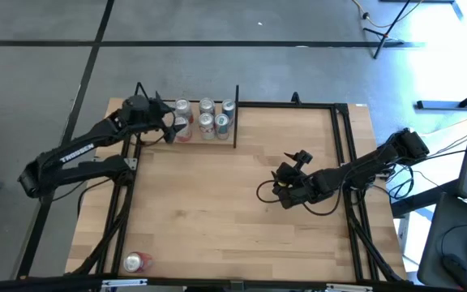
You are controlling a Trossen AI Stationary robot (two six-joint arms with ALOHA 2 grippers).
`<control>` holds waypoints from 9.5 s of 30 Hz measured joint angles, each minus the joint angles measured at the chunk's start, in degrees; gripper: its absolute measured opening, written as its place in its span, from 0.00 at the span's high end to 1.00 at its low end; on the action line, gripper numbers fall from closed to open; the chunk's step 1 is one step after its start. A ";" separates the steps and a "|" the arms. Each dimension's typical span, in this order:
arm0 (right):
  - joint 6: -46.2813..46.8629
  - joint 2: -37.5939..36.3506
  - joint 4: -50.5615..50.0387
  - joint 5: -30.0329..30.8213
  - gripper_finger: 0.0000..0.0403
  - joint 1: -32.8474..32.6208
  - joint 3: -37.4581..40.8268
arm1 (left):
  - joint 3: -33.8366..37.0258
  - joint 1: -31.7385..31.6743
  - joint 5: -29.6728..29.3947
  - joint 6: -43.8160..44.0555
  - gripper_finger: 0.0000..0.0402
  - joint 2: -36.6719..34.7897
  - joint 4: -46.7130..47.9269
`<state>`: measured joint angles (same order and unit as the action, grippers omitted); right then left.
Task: Place canned beverage on shelf
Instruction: Put the pink soda can on the shelf aligned with other pink soda can, then put the bottom red soda can on the shelf
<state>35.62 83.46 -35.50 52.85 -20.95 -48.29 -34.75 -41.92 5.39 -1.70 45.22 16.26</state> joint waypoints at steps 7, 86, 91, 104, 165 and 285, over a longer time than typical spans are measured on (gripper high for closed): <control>-1.22 0.00 2.08 -0.01 0.05 0.00 0.02 | -6.94 4.93 -21.46 6.63 0.07 -3.29 20.74; 3.32 3.84 25.77 -16.05 0.05 -18.05 0.00 | -52.41 108.41 -7.09 135.15 0.07 49.61 61.31; 5.22 4.66 26.07 -16.50 0.05 -18.06 0.00 | -52.41 108.47 -7.37 135.09 0.07 51.36 60.54; 5.05 5.05 26.53 -17.41 0.05 -18.05 0.00 | -52.41 108.49 -7.31 134.60 0.07 55.43 57.04; 6.08 5.95 27.88 -19.90 0.05 -18.05 -0.02 | -46.20 74.35 -11.02 85.90 0.32 57.60 49.66; 5.66 7.19 28.15 -19.86 0.05 -18.03 -0.02 | -47.45 75.46 -11.87 80.28 0.20 57.47 44.94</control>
<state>41.28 90.65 -7.35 32.99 -38.98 -48.31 -82.20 33.54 -6.48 78.58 102.69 61.20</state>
